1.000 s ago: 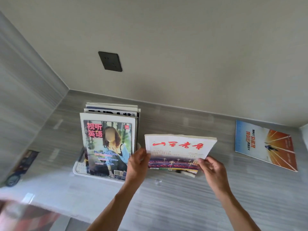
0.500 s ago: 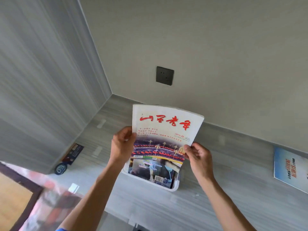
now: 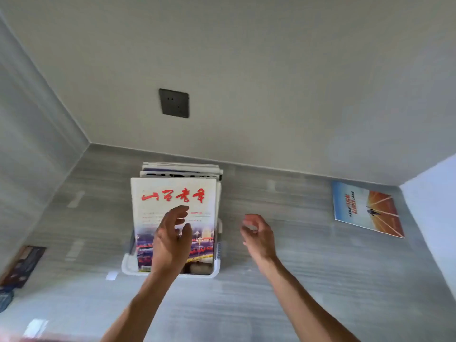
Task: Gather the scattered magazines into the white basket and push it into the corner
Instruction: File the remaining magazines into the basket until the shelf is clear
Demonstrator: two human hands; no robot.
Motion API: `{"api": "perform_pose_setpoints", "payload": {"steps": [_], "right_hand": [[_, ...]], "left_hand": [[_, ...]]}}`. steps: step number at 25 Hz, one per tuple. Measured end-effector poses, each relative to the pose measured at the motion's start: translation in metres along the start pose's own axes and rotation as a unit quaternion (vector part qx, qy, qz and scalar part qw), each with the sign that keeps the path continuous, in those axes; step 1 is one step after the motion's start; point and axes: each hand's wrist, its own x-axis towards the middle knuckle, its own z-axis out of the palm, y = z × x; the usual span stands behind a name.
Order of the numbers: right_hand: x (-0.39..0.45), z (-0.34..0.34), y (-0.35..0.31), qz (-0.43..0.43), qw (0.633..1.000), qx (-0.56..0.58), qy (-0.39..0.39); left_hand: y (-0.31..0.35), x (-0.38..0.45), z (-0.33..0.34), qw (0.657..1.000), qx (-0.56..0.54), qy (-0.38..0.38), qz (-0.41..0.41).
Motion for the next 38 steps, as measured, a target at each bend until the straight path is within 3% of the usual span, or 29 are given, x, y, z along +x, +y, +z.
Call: {"api": "perform_pose_setpoints", "payload": {"steps": [3, 5, 10, 16, 21, 26, 31, 34, 36, 38], "right_hand": [[0.015, -0.078, 0.023, 0.037, 0.997, 0.022, 0.056], [0.025, -0.136, 0.047, 0.059, 0.994, 0.008, 0.09], [0.049, -0.258, 0.113, 0.091, 0.985, -0.071, 0.129], [0.114, -0.333, 0.167, 0.096, 0.972, -0.204, 0.059], [0.175, -0.337, 0.176, 0.055, 0.925, -0.376, 0.016], [0.187, -0.33, 0.2, 0.029, 0.866, -0.498, -0.012], [0.109, -0.298, 0.197, -0.031, 0.861, -0.508, 0.009], [0.024, -0.25, 0.186, -0.077, 0.875, -0.472, -0.078], [-0.015, -0.225, 0.181, -0.105, 0.861, -0.469, -0.167], [-0.008, -0.223, 0.173, -0.146, 0.84, -0.474, -0.221]], "left_hand": [[0.054, -0.013, 0.09, 0.987, -0.054, -0.149, 0.006], [0.084, -0.018, 0.151, 0.978, -0.061, -0.199, 0.001], [0.121, -0.031, 0.271, 0.965, -0.041, -0.256, -0.038], [0.122, -0.043, 0.347, 0.963, -0.031, -0.251, -0.09], [0.123, -0.052, 0.37, 0.963, -0.002, -0.235, -0.135], [0.115, -0.068, 0.367, 0.961, 0.012, -0.245, -0.124], [0.108, -0.062, 0.357, 0.974, 0.031, -0.192, -0.118], [0.103, -0.069, 0.347, 0.981, 0.101, -0.141, -0.084], [0.089, -0.079, 0.335, 0.965, 0.138, -0.194, -0.106], [0.066, -0.095, 0.318, 0.904, 0.268, -0.322, -0.086]]}}
